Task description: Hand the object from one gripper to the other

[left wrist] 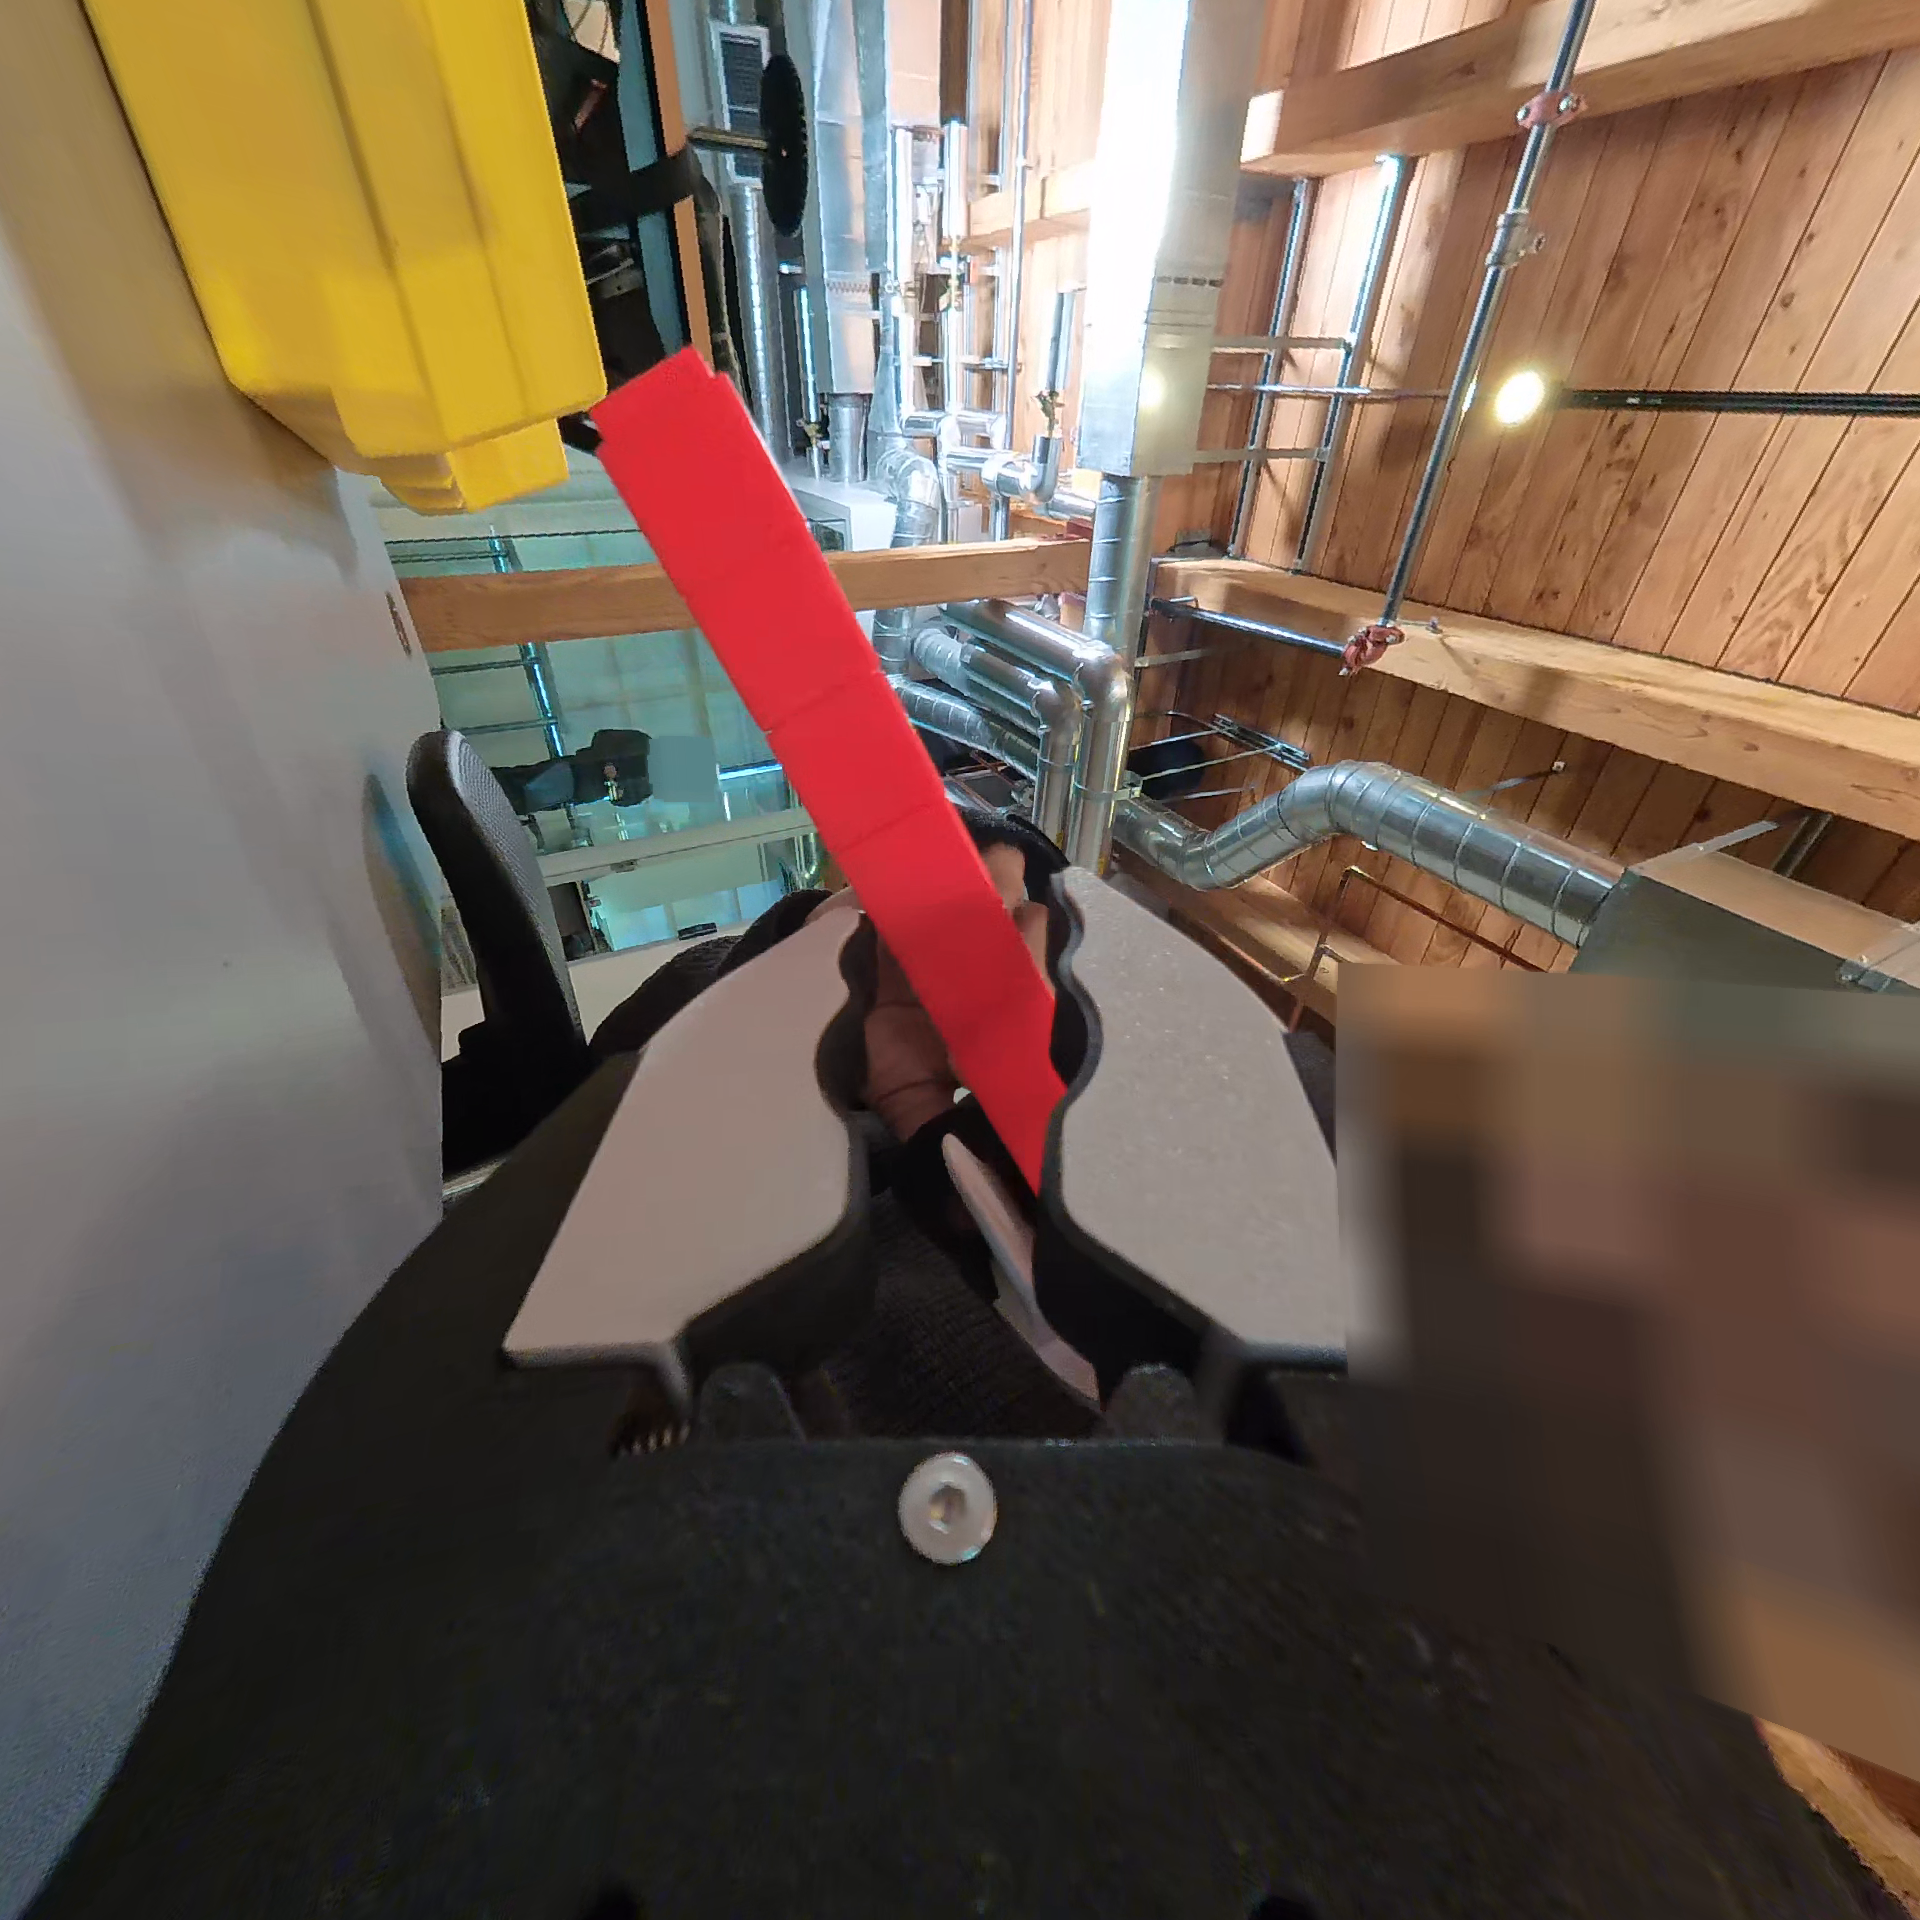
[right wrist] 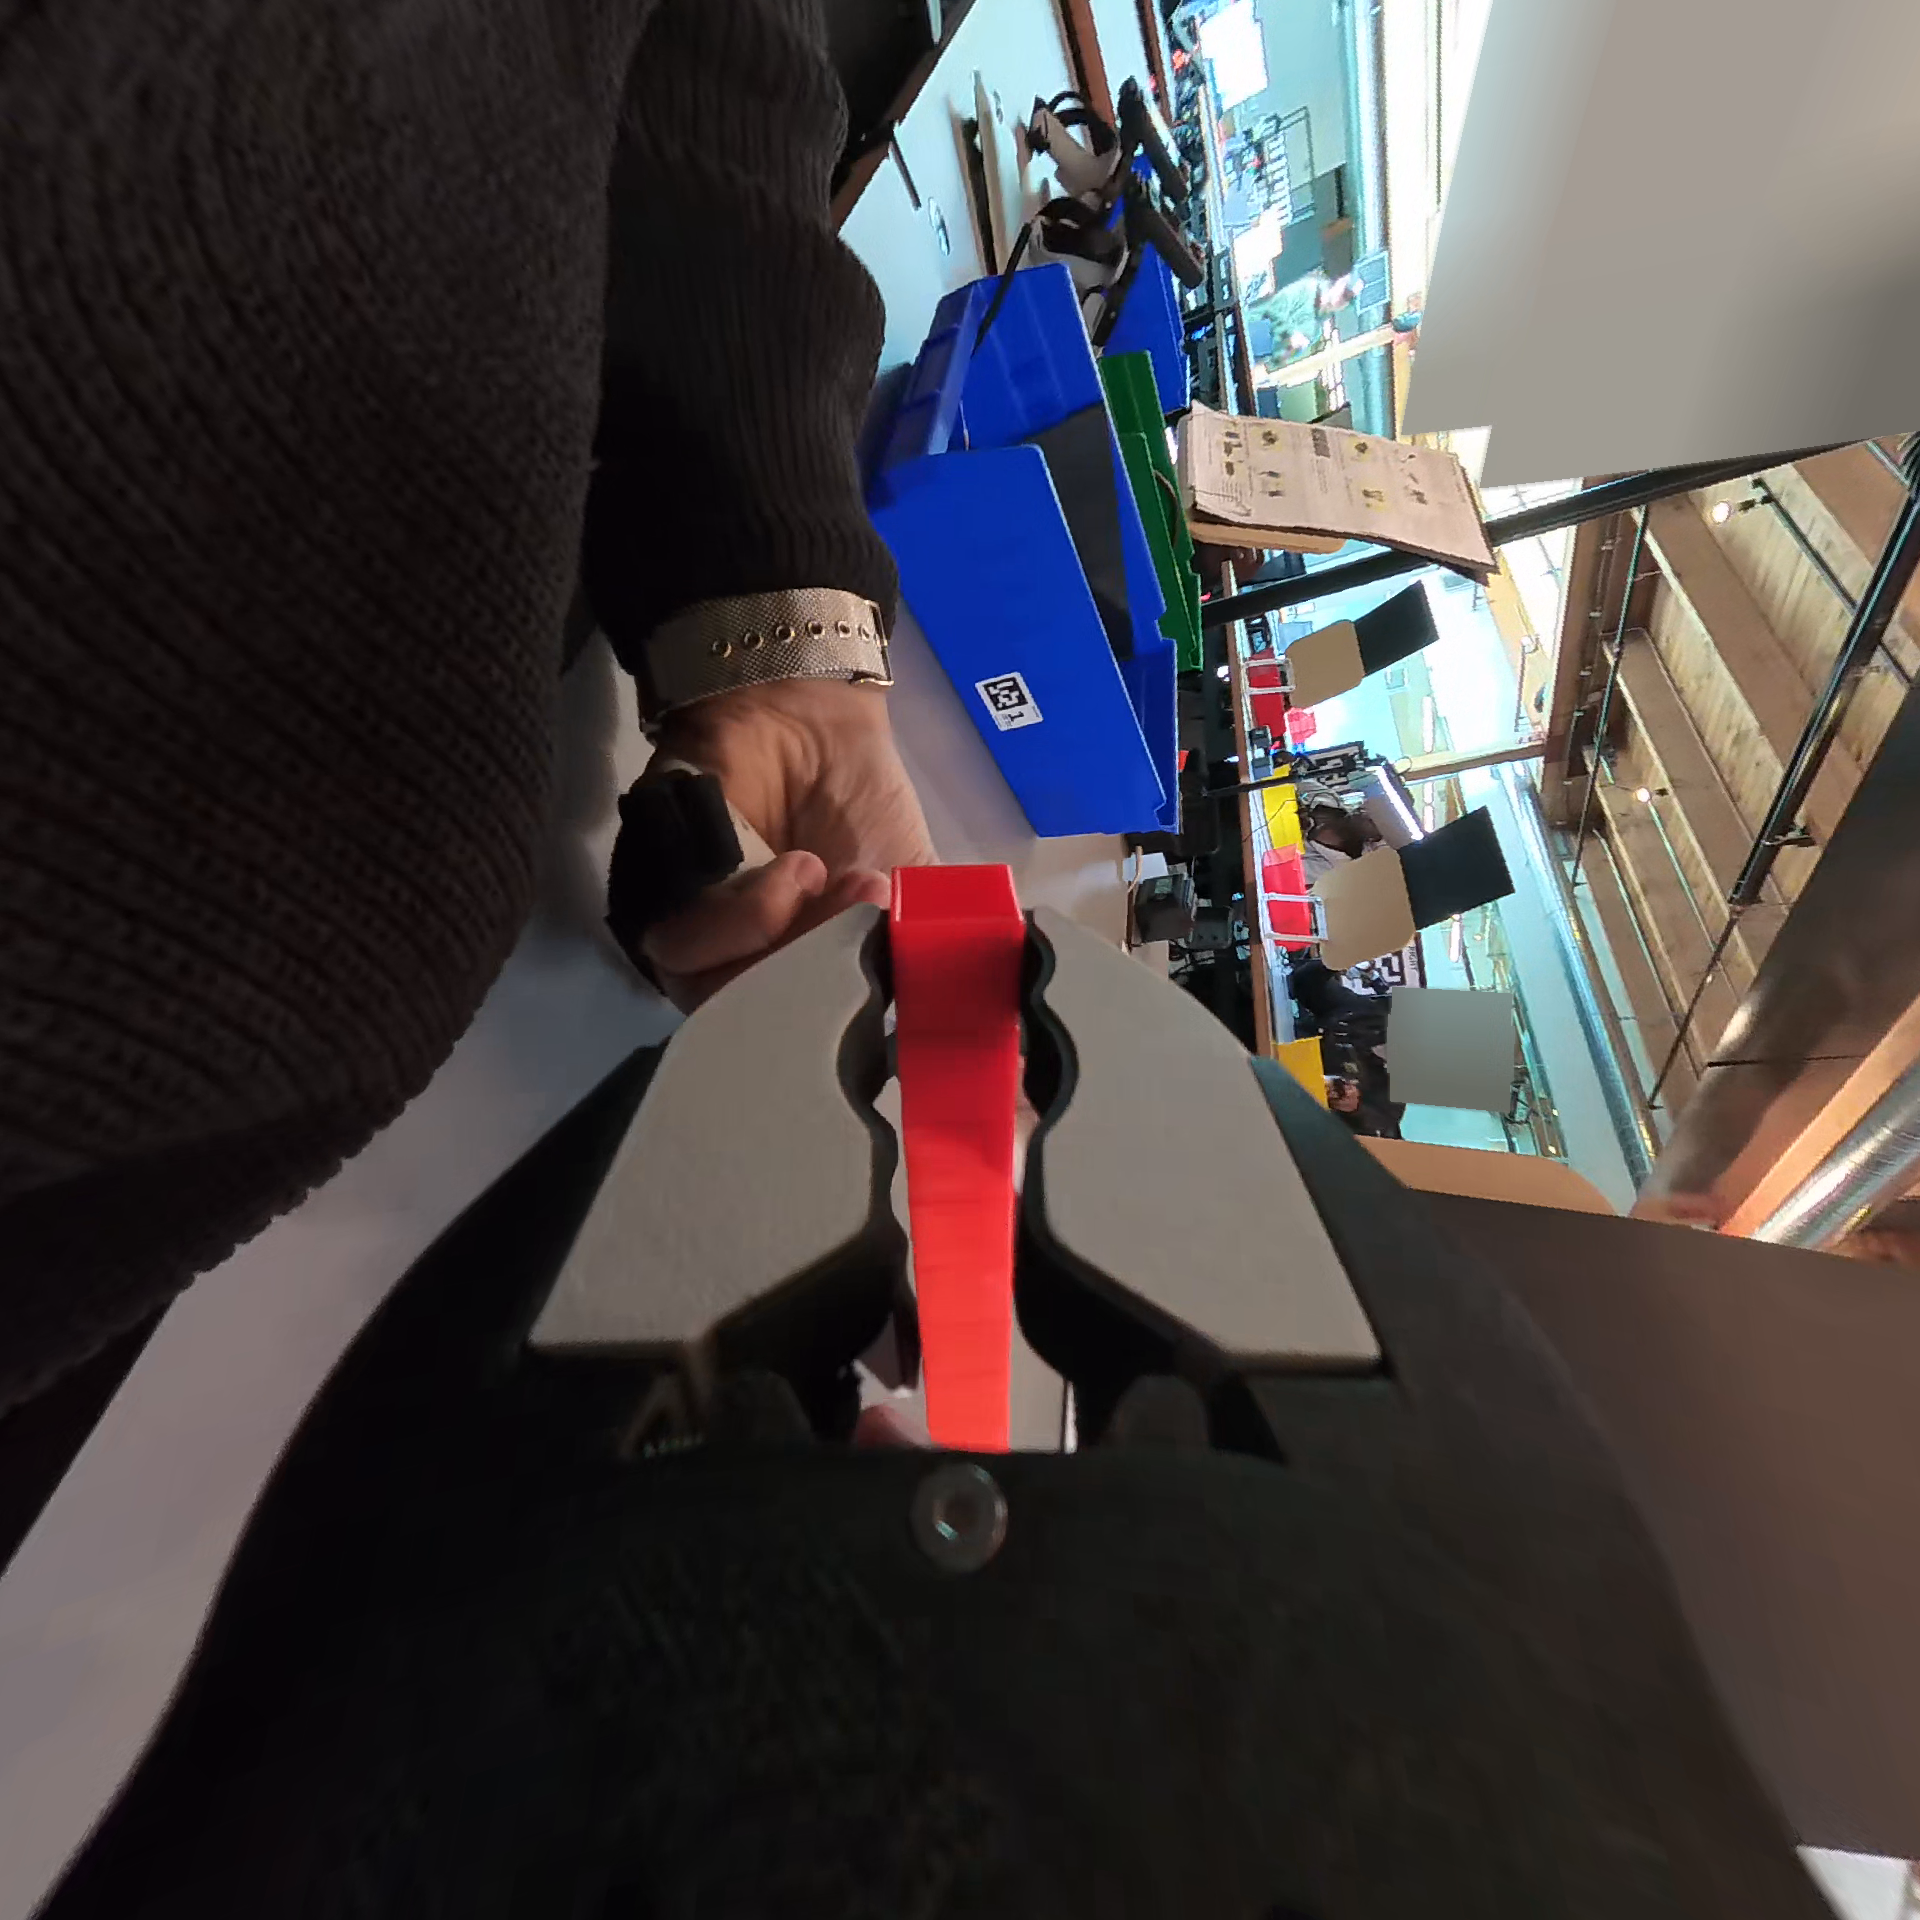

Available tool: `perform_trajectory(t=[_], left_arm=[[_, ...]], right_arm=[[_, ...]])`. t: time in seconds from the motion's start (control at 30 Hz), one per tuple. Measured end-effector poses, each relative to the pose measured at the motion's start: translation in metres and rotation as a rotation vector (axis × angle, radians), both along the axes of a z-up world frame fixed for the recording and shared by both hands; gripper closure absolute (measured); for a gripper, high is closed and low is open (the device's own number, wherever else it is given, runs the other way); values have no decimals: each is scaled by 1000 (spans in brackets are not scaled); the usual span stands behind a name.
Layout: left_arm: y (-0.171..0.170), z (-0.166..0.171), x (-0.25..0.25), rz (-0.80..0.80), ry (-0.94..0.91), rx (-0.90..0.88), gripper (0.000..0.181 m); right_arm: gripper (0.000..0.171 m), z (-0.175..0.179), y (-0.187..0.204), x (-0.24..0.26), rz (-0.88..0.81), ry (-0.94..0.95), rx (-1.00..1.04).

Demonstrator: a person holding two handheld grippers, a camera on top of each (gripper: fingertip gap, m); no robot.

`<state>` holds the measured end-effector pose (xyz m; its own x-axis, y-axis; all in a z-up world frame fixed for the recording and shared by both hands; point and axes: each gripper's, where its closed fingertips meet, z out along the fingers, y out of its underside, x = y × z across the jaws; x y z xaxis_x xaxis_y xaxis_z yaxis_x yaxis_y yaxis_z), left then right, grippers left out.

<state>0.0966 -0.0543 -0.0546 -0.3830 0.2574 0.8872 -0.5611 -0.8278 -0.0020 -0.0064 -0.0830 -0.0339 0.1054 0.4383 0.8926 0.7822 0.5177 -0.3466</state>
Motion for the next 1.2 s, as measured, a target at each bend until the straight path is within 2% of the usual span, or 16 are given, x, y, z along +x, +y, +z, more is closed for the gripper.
perform_trajectory(t=[0.2, 0.33, 0.5, 0.67, 0.83, 0.97, 1.1, 1.2], left_arm=[[4, 1, 0, 26, 2, 10, 153], [17, 6, -1, 94, -20, 7, 155], [43, 19, -7, 226, -86, 42, 156], [83, 31, -20, 419, -160, 190, 159], [120, 47, -39, 581, -243, 313, 159], [140, 47, -47, 693, -238, 427, 159], [144, 49, -50, 795, -228, 535, 159], [133, 47, -44, 785, -221, 635, 159]], right_arm=[[147, -1, 2, 3, -23, -13, 24], [120, 0, 12, 11, -87, -6, 62], [105, 4, 22, 26, -138, 84, 33], [94, -2, 36, 49, -196, 204, -50], [93, -21, 51, 73, -270, 244, -123], [94, -27, 56, 79, -300, 267, -150], [98, -23, 62, 78, -326, 391, -195], [100, -25, 66, 79, -358, 494, -263]])
